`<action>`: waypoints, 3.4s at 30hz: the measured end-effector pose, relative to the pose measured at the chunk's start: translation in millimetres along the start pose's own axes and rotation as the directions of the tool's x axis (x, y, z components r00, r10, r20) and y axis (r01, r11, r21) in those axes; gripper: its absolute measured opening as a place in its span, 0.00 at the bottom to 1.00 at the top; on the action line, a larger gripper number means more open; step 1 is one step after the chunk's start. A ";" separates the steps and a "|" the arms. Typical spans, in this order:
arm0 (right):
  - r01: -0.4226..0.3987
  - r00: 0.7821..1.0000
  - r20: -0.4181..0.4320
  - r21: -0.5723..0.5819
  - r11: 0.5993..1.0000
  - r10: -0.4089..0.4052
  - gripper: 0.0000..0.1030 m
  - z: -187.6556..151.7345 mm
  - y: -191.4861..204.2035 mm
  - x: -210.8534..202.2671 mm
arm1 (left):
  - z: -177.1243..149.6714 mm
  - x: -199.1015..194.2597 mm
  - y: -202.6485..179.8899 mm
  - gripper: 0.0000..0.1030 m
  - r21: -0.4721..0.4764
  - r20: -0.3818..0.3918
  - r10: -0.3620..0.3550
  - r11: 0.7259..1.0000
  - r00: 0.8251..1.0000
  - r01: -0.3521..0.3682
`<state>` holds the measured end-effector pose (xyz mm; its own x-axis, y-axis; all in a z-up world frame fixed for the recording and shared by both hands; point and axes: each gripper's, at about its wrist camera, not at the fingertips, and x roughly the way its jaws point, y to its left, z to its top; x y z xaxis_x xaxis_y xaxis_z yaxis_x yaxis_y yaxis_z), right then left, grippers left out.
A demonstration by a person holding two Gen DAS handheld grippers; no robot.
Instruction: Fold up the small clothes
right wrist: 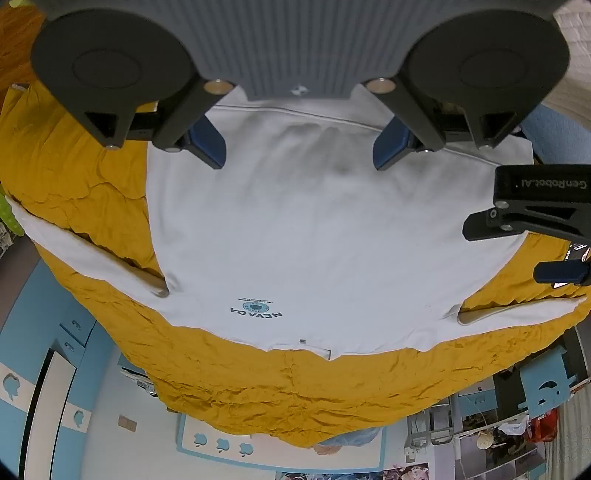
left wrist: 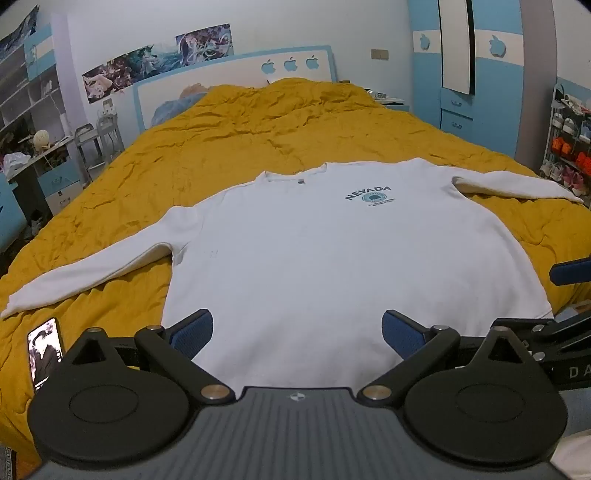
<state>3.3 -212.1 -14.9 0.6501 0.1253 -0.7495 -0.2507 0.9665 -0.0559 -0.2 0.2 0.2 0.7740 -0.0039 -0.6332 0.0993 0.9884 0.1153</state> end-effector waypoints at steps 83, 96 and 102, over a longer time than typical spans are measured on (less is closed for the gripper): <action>-0.006 0.999 -0.047 0.014 1.000 0.006 0.80 -2.0 0.2 14.3 | -7.5 9.8 2.6 1.00 0.007 -0.082 -0.003 1.000 0.997 0.004; -0.006 0.999 -0.052 0.017 1.000 0.007 0.80 -2.7 -0.3 15.3 | -6.9 9.8 2.2 1.00 0.007 -0.083 -0.003 1.000 0.997 0.003; -0.005 0.998 -0.055 0.017 1.000 0.006 0.80 -2.6 0.2 16.5 | -7.1 12.2 0.8 1.00 0.005 -0.092 -0.004 1.000 0.996 0.005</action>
<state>12.1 -210.4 -29.0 0.6081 0.1186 -0.7849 -0.2421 0.9694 -0.0410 4.9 2.1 -12.9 0.7130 0.0059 -0.7011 0.1063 0.9875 0.1164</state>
